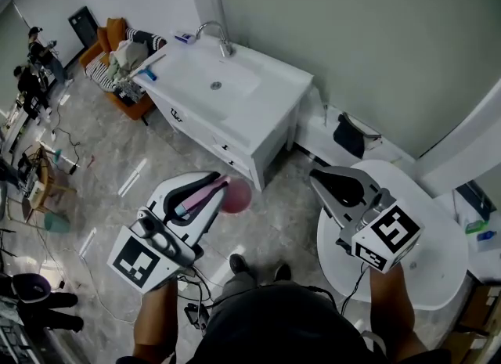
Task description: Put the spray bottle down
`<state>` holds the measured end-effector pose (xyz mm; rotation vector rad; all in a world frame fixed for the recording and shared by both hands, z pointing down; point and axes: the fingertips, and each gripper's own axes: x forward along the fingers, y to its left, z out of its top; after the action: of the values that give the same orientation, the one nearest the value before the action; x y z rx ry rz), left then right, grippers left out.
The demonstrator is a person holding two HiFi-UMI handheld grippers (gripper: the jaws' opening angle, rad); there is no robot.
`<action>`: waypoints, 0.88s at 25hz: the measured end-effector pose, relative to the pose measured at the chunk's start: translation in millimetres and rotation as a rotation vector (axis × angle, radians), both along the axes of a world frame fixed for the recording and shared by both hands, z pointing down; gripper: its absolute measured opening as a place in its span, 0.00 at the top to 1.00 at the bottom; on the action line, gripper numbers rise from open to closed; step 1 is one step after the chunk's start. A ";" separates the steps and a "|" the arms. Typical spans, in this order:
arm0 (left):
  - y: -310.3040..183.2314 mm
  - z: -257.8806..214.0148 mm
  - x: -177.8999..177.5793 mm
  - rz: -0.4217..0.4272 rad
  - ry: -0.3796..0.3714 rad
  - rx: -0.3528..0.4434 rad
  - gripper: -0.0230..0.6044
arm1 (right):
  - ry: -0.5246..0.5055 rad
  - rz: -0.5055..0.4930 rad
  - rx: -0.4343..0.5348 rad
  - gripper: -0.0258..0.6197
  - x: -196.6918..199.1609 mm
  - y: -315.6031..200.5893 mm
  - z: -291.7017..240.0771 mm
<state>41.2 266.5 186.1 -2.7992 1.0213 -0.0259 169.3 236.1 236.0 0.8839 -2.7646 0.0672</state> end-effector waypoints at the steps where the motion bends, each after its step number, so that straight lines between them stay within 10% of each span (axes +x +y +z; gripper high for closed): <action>1: -3.2 -0.5 -1.8 0.008 0.001 0.001 0.88 | -0.001 0.008 -0.002 0.95 -1.7 -2.1 0.0; 22: -57.6 4.1 -120.2 0.126 0.070 -0.003 0.88 | 0.042 0.115 0.006 0.95 -119.8 -41.2 -0.4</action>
<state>-79.0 208.9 190.3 -2.8796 0.8572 0.0868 49.5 194.9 235.6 1.0332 -2.6746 0.0598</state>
